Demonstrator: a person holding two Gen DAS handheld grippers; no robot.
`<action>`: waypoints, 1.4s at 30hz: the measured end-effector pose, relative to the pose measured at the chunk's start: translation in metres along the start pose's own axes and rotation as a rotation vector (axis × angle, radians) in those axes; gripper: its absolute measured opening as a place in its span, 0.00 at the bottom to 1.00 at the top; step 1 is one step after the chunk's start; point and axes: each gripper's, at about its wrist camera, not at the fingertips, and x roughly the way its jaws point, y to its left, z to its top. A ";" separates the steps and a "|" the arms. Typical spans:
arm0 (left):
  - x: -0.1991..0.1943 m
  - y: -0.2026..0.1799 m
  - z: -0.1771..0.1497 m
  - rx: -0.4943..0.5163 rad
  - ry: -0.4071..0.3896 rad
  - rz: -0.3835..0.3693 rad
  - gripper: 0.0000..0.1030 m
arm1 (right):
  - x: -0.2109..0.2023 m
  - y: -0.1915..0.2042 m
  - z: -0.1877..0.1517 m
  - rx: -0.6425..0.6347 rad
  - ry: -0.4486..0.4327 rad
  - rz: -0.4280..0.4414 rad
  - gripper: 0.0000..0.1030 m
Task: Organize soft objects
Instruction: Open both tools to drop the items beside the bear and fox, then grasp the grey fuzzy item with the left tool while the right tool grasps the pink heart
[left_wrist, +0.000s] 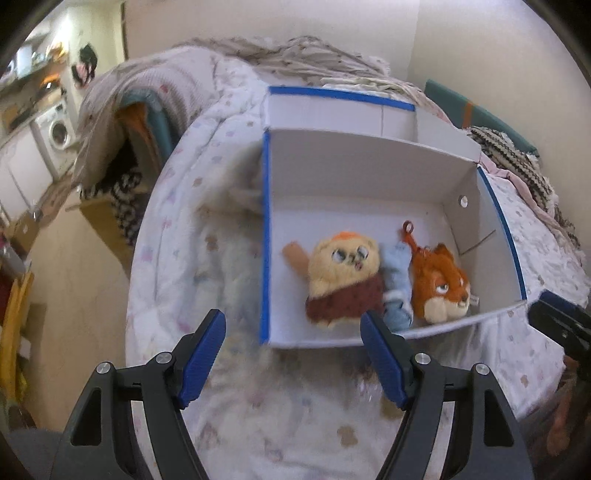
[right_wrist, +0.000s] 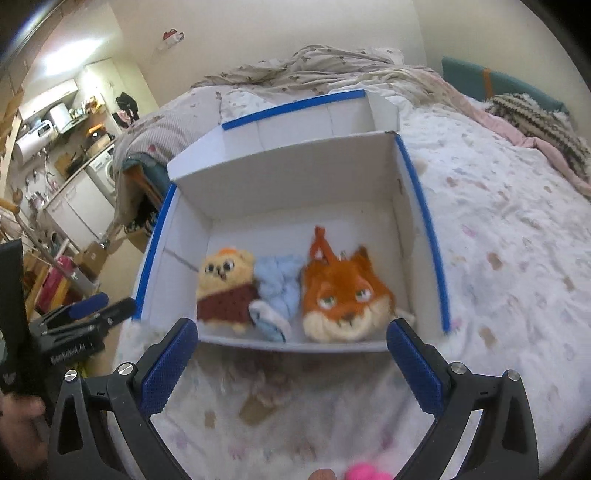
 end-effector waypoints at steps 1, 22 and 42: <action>-0.001 0.007 -0.003 -0.050 0.025 -0.022 0.71 | -0.005 -0.002 -0.004 0.009 0.003 -0.002 1.00; -0.019 0.014 -0.026 -0.060 -0.032 0.051 0.71 | -0.046 -0.035 -0.019 0.100 -0.014 -0.019 1.00; 0.066 -0.071 -0.044 0.023 0.236 -0.059 0.71 | 0.003 -0.068 -0.044 0.189 0.059 0.038 1.00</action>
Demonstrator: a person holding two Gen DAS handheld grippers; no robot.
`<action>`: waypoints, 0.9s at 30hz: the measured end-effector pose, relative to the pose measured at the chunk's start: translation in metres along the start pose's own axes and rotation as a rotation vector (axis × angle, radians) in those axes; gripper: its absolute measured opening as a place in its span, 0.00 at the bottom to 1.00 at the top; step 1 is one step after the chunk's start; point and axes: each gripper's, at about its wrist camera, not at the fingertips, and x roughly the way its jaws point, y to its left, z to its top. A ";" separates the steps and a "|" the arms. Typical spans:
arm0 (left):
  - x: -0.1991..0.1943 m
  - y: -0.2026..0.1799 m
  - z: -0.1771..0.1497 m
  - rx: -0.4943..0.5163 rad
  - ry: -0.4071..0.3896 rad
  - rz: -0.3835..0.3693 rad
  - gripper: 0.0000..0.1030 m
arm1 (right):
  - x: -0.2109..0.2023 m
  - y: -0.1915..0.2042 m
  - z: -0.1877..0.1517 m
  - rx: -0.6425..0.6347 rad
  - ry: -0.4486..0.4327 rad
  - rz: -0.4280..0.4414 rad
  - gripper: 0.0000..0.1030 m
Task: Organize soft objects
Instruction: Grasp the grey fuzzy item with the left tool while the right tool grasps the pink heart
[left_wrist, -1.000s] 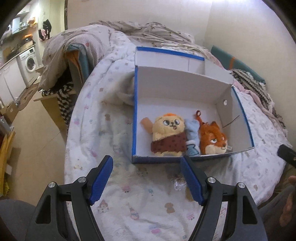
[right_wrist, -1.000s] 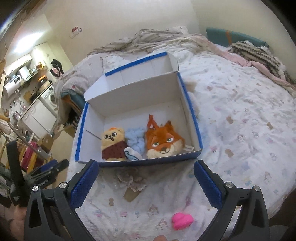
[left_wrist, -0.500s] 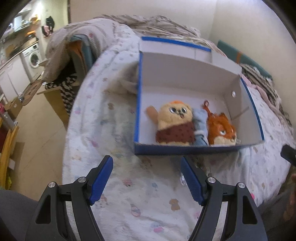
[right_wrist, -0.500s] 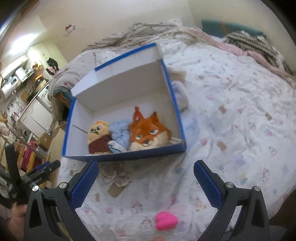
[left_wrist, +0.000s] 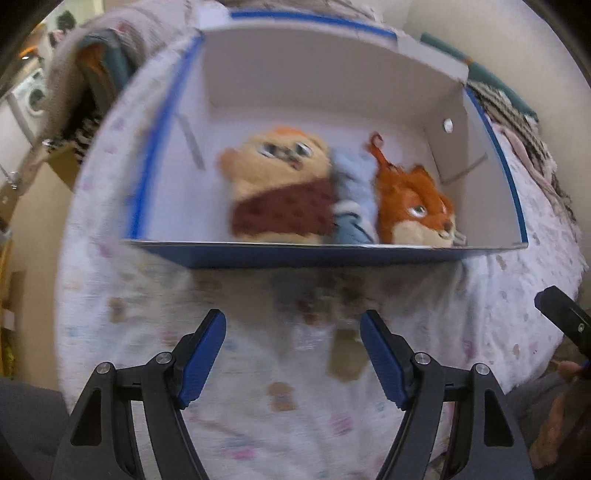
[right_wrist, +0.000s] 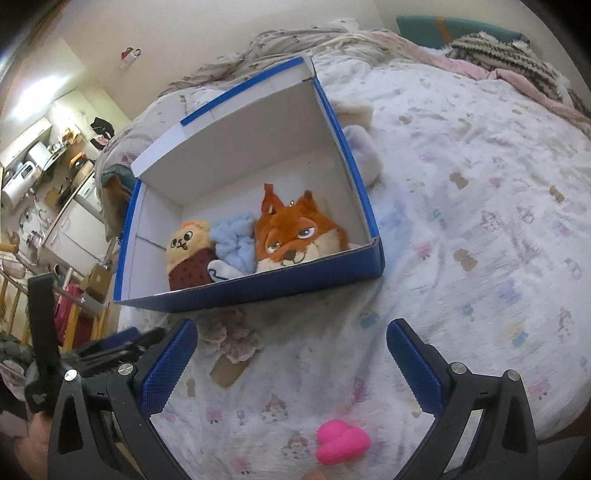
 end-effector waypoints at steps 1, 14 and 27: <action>0.010 -0.006 0.002 0.011 0.027 -0.004 0.71 | 0.002 -0.002 0.001 0.008 0.004 -0.001 1.00; 0.052 -0.036 0.017 0.091 0.098 -0.089 0.08 | 0.017 -0.034 -0.007 0.127 0.121 -0.072 1.00; -0.029 0.004 0.004 0.086 -0.038 -0.114 0.07 | 0.051 -0.021 -0.059 0.164 0.417 -0.051 0.85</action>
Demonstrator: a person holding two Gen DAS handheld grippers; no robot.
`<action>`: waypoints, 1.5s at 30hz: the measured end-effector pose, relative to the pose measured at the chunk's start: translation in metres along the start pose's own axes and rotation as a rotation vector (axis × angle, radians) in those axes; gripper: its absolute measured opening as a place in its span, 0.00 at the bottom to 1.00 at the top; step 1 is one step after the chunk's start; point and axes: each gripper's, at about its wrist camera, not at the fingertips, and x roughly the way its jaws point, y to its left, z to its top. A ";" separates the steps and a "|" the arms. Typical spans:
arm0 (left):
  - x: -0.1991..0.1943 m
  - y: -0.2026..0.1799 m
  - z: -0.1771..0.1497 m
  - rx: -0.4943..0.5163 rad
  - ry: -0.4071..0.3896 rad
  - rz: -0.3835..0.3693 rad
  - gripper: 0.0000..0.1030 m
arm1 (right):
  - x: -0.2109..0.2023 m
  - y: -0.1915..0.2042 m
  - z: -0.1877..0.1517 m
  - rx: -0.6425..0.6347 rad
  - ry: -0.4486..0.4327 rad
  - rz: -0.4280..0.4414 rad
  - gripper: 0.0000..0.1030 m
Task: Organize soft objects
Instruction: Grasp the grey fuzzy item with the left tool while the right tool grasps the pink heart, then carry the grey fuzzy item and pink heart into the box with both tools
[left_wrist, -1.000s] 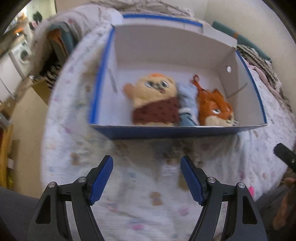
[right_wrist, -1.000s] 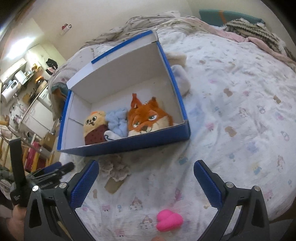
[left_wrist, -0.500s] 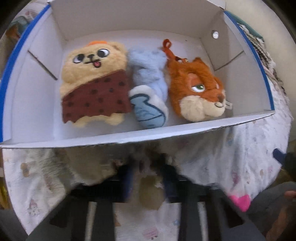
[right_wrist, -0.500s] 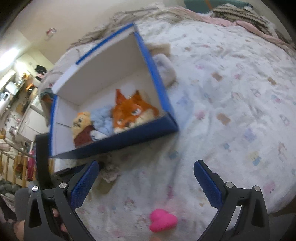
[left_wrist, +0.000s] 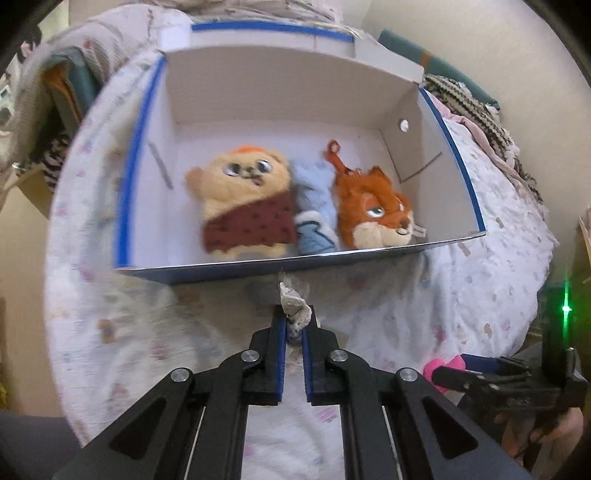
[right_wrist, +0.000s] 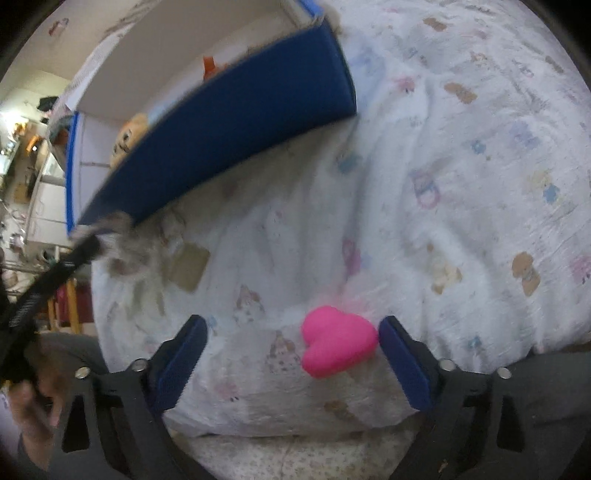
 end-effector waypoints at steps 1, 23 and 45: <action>-0.005 0.004 -0.002 -0.003 -0.004 0.003 0.07 | 0.003 0.000 -0.001 0.000 0.005 -0.008 0.78; -0.042 0.060 -0.023 -0.104 -0.110 0.088 0.07 | -0.034 0.071 -0.003 -0.211 -0.278 -0.011 0.50; -0.079 0.028 0.004 0.001 -0.262 0.174 0.07 | -0.070 0.092 0.018 -0.286 -0.392 0.097 0.50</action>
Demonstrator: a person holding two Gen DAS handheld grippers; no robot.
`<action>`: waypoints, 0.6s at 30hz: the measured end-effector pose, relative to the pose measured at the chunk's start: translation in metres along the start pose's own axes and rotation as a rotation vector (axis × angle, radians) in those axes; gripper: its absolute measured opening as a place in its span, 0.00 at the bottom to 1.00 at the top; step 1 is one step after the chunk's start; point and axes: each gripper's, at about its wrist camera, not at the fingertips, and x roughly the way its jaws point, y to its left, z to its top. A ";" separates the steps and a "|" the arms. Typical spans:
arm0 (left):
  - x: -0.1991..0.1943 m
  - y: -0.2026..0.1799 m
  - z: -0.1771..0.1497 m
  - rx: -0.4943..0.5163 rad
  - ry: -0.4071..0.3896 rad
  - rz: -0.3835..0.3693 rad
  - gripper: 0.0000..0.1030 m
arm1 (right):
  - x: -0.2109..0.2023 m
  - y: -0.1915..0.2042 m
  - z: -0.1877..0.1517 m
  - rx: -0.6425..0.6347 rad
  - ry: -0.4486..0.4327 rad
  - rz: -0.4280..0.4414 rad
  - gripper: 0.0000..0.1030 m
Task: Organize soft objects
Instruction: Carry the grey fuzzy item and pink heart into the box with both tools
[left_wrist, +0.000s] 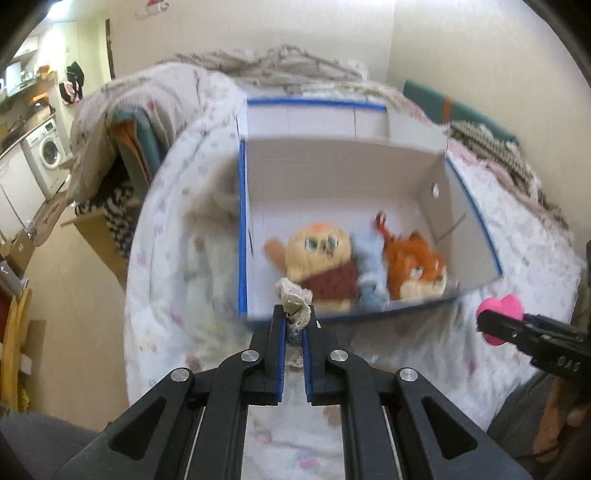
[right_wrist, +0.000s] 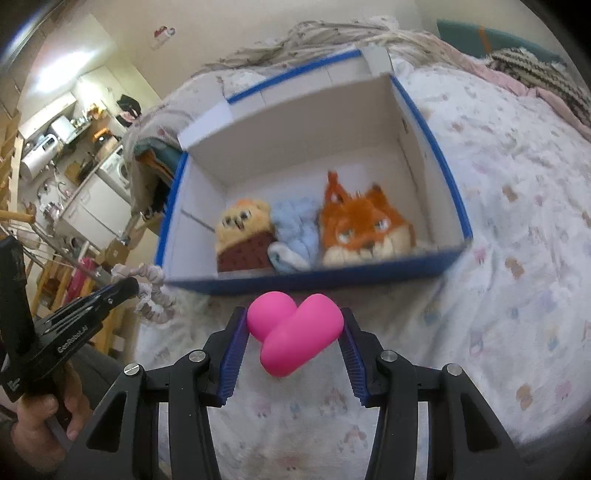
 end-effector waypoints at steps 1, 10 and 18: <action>-0.005 -0.001 0.010 0.000 -0.025 0.003 0.07 | -0.002 0.003 0.006 -0.007 -0.013 0.001 0.50; 0.001 0.000 0.084 -0.041 -0.084 0.004 0.07 | -0.010 0.023 0.073 -0.059 -0.109 0.000 0.50; 0.060 -0.011 0.106 -0.029 -0.001 0.028 0.07 | 0.030 0.009 0.099 -0.058 -0.041 -0.038 0.50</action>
